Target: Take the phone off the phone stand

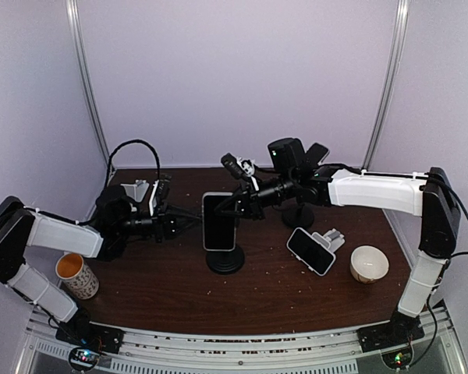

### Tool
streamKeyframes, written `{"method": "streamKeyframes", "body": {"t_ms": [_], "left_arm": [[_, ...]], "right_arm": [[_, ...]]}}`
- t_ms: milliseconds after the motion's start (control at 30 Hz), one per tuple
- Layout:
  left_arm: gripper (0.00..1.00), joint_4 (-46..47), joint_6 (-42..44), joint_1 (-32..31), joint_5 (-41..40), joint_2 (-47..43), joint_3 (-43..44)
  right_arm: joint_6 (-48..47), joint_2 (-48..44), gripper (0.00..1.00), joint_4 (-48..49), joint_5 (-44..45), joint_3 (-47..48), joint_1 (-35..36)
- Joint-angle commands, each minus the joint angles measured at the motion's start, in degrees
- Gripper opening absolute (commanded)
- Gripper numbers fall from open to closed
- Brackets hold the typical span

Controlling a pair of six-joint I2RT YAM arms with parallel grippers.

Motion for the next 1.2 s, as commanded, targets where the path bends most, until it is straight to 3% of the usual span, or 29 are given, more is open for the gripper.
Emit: {"method": "streamKeyframes", "body": {"t_ms": [0, 567, 833, 1167], "left_arm": [[0.0, -4.0, 3.0, 6.4, -9.6, -2.3, 1.2], [0.0, -13.6, 7.4, 2.1, -14.9, -3.1, 4.1], [0.0, -11.7, 7.4, -1.4, -15.2, -2.0, 3.9], [0.0, -11.4, 7.6, -3.2, -13.0, -1.5, 5.5]], "right_arm": [[-0.2, -2.0, 0.0, -10.5, -5.5, -1.6, -2.7], [0.0, 0.0, 0.0, -5.7, -10.7, 1.8, 3.6], [-1.4, 5.1, 0.0, -8.9, -8.7, 10.6, 6.5], [2.0, 1.8, 0.0, -2.8, -7.0, 8.4, 6.6]]}}
